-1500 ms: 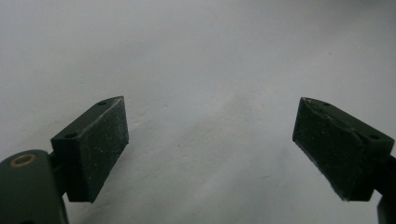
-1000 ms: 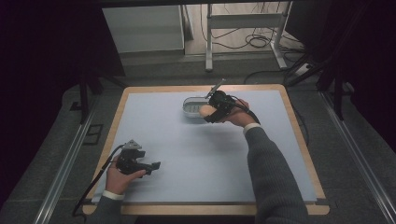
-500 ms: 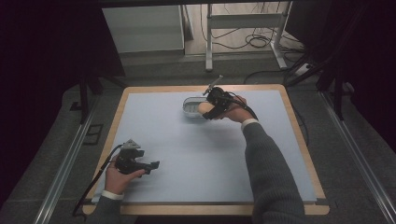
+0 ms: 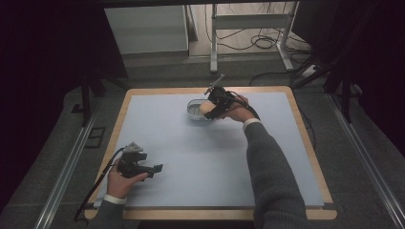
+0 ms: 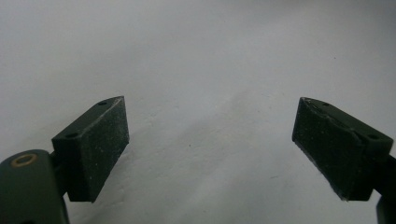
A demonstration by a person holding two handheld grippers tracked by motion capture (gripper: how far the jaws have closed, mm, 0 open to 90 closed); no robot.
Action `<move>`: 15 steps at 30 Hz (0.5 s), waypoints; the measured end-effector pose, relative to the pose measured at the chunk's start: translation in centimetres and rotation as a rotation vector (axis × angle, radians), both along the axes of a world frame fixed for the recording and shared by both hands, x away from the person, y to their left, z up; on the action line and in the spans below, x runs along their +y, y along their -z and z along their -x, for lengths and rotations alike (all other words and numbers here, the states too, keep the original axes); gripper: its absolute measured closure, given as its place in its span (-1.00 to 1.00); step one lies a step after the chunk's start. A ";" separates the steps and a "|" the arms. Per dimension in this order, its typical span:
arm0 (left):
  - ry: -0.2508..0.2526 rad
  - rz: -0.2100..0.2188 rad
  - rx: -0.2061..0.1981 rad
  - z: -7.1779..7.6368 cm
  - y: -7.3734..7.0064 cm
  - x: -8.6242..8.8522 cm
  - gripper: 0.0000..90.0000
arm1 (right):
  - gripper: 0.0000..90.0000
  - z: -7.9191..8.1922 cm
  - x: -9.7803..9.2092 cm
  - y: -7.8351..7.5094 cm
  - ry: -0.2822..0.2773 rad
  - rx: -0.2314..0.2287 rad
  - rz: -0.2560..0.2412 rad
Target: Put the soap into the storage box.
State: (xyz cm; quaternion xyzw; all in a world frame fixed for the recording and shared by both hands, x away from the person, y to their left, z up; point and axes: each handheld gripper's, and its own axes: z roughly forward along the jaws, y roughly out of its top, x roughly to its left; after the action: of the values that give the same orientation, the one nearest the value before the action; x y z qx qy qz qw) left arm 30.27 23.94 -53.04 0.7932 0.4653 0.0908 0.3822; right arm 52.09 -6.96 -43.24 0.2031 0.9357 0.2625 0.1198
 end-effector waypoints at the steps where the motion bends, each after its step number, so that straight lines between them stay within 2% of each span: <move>1: 0.000 -0.002 0.001 0.0 0.0 0.0 -0.75 | -0.28 -0.1 0.0 0.0 -0.002 0.002 -0.003; 6: 0.004 -0.002 0.005 0.0 0.0 -0.1 -0.75 | -0.28 -0.4 0.3 0.0 -0.011 -0.002 -0.007; 15: 0.005 -0.001 0.007 -0.1 0.1 -0.1 -0.76 | -0.28 -1.5 1.3 0.4 -0.016 -0.003 0.016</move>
State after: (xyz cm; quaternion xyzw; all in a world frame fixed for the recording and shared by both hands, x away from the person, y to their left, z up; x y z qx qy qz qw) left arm 30.32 23.88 -53.13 0.7947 0.4647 0.0874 0.3806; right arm 53.55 -5.68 -43.61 0.1941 0.9392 0.2561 0.1208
